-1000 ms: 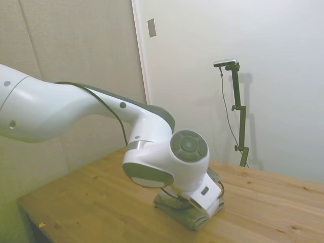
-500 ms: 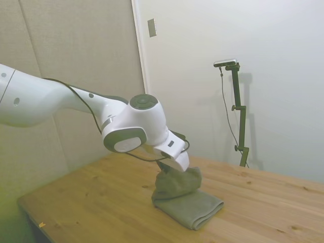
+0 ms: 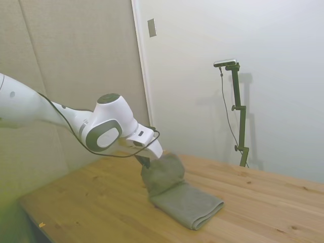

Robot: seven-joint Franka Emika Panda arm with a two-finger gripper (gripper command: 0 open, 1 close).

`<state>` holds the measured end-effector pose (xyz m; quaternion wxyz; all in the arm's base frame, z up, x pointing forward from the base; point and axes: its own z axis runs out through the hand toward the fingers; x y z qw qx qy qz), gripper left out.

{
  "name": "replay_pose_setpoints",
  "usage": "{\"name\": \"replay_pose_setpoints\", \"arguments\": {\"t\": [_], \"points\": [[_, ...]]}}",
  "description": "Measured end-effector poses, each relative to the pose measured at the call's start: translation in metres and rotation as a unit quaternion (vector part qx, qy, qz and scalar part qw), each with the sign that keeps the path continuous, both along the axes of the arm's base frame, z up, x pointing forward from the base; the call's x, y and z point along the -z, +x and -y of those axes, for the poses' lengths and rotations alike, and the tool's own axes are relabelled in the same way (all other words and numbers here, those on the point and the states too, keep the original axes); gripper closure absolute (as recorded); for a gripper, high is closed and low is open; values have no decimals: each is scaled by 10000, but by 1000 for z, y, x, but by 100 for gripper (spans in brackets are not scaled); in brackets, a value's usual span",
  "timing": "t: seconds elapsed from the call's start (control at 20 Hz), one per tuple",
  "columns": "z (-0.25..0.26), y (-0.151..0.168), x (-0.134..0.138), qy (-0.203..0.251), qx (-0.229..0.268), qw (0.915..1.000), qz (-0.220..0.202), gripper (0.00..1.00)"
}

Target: Unfold the towel

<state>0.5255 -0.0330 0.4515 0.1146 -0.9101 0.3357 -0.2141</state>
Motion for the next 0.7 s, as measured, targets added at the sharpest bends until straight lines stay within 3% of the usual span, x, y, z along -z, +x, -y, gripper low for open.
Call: {"name": "replay_pose_setpoints", "arguments": {"t": [0.15, 0.2, 0.7], "points": [[-14, -3, 9, -94, 42, 9999, 124, 100], [-18, -5, 12, -115, 53, 9998, 133, 0], [-28, -12, 27, -165, 148, 9997, 88, 0]]}}
